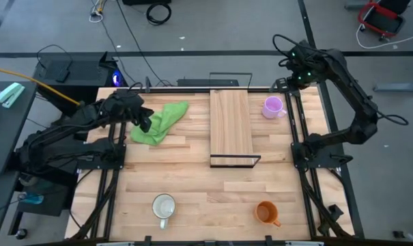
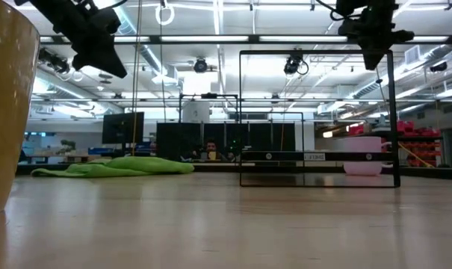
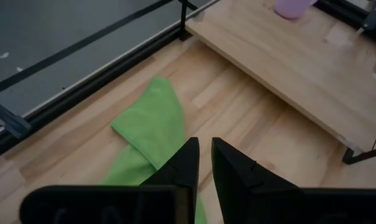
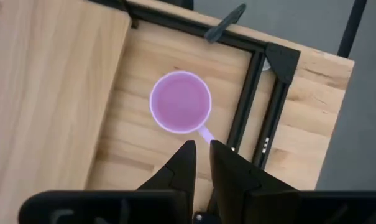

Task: Stack small to large cups/mugs on shelf
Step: Put the pink mug on the shelf

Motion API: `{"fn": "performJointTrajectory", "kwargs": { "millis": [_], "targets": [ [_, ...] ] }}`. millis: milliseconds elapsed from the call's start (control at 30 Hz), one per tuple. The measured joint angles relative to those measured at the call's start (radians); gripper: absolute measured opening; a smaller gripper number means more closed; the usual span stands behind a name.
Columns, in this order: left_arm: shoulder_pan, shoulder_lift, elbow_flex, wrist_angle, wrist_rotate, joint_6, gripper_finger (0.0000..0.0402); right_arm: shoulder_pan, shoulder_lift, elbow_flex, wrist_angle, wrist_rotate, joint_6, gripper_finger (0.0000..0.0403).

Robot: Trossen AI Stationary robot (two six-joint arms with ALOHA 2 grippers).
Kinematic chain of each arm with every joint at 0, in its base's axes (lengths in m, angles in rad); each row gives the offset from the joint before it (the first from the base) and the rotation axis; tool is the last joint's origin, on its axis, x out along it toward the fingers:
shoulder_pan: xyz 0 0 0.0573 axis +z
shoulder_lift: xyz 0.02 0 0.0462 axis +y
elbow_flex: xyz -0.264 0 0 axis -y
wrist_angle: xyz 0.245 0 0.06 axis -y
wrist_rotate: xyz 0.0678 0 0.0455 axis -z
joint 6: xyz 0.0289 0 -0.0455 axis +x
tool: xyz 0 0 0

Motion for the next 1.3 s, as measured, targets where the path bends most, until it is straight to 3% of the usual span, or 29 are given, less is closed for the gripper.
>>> {"fn": "performJointTrajectory", "kwargs": {
  "millis": [300, 533, 967, 1300],
  "targets": [
    [0.0, 0.0, 0.0, -0.002, 0.0, -0.004, 0.0057, 0.069, -0.003, 0.002, 0.059, -0.01, 0.128, 0.0055],
    [0.0, 0.0, 0.0, -0.002, 0.0, -0.005, 0.0058, 0.1, 0.1, 0.002, 0.065, -0.009, 0.26, 0.0054],
    [0.0, 0.0, 0.0, -0.009, 0.0, -0.004, 0.0063, 0.098, 0.348, 0.001, 0.103, 0.0, 0.222, 0.0059],
    [0.0, 0.0, -0.001, -0.026, 0.0, -0.004, 0.0064, 0.097, 0.372, -0.042, 0.121, -0.039, 0.238, 0.008]
  ]
}}
